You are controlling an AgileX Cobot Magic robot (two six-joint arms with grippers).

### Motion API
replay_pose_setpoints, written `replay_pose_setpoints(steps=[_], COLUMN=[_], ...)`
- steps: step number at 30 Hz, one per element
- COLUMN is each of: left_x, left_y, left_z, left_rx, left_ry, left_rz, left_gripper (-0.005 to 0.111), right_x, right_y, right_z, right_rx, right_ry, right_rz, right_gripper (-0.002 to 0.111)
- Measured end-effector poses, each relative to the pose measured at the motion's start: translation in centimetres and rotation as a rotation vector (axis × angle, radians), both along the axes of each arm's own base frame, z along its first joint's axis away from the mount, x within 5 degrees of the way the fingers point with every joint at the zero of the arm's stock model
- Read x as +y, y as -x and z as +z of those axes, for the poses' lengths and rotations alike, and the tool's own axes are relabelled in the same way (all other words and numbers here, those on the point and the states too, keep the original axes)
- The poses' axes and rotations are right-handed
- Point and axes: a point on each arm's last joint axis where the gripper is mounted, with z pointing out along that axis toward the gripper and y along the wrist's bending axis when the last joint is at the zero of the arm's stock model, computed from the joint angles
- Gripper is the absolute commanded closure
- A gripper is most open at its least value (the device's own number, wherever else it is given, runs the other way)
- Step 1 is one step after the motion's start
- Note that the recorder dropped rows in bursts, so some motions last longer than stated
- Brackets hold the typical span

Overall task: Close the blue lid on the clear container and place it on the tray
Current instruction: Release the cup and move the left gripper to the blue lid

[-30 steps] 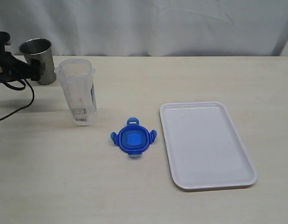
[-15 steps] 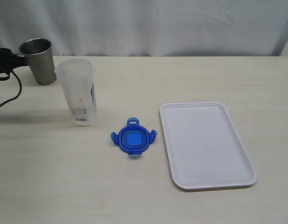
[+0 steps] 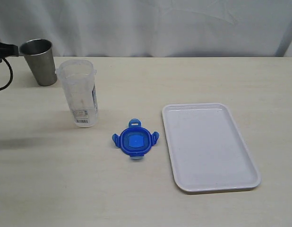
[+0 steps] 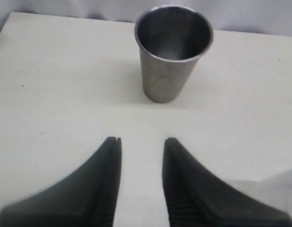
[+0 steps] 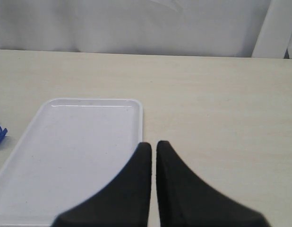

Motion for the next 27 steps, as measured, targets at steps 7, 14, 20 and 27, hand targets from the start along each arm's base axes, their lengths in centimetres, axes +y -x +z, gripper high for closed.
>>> replay_pose_setpoints(steps=[7, 14, 20, 27], left_x=[-3.0, -7.7, -11.5, -14.6], left_y=[4.8, 10.5, 12.9, 13.0], left_z=[0.6, -0.3, -1.9, -4.8], left_rx=[0.069, 0.087, 0.157, 0.297], left_ry=[0.101, 0.238, 0.295, 0.344], left_rz=[-0.164, -0.428, -0.603, -0.635], left_gripper=[0.072, 0.072, 0.072, 0.072], right_x=[0.0, 0.0, 0.0, 0.0], right_y=[0.0, 0.0, 0.0, 0.0], right_z=[0.0, 0.0, 0.0, 0.0], right_rx=[0.000, 0.000, 0.000, 0.000], right_ry=[0.000, 0.000, 0.000, 0.000], right_rz=[0.000, 0.000, 0.000, 0.000], right_gripper=[0.104, 0.104, 0.104, 0.104])
